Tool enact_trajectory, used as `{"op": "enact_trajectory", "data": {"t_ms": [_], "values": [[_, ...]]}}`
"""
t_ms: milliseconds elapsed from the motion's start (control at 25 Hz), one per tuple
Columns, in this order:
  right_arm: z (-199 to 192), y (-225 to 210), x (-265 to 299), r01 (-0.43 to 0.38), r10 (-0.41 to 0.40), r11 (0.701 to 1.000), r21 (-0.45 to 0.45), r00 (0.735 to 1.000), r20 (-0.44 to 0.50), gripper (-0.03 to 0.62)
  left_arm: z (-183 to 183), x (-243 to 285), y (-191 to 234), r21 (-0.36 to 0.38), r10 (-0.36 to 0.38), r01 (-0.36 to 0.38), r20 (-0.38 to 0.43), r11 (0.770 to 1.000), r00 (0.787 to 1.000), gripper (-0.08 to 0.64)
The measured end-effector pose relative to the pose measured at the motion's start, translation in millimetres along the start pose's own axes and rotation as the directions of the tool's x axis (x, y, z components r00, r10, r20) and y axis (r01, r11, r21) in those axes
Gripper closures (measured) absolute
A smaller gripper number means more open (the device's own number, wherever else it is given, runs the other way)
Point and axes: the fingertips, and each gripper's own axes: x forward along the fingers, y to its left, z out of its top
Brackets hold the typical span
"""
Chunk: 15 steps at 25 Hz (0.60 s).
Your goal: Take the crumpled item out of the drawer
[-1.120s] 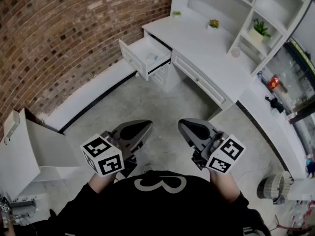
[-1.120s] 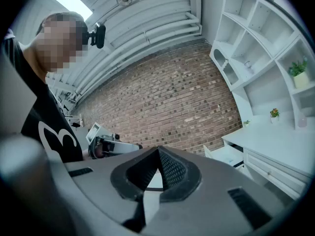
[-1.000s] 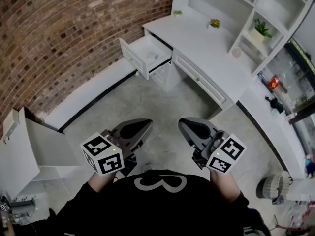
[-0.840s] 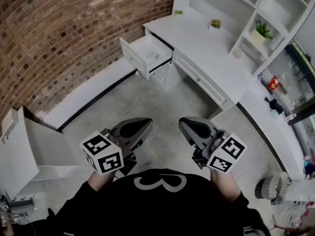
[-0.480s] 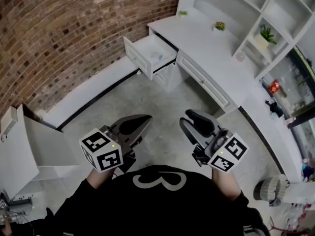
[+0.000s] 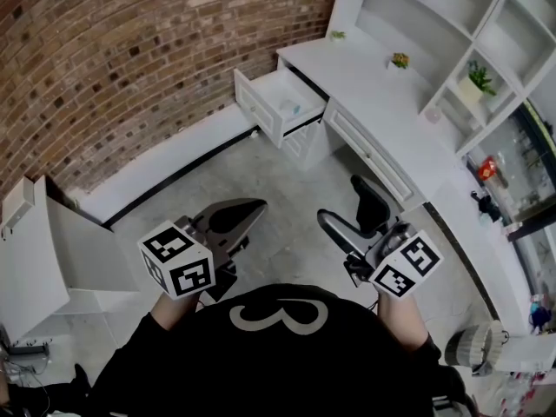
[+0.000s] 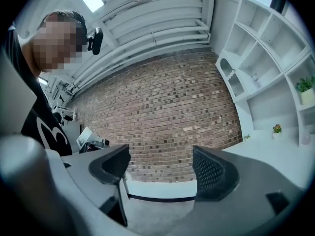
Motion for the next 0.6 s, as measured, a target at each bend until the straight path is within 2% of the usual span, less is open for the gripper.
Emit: {"op": "enact_trajectory", "data": {"t_ms": [80,240,600], "values": [[-2.3,0.2,4.3,0.006,-0.007,1.000,-0.016,1.000,-0.012,0.161,0.4,-4.6,4.2,0.000,0.012,-0.012,0.007,1.000,1.000,0.557],[-7.4,-3.4,13.0,0.008,-0.009,0.999,-0.032,1.000,-0.028,0.121,-0.3,-10.9,13.9,-0.006,0.040,-0.040,0.021,0.999,0.999,0.557],[-9.9,-32.4,34.1,-0.004,0.003,1.000,-0.024,1.000,-0.013,0.077,11.1,0.4,38.3,0.021,0.086,-0.086,0.035,0.996,0.996,0.557]]}}
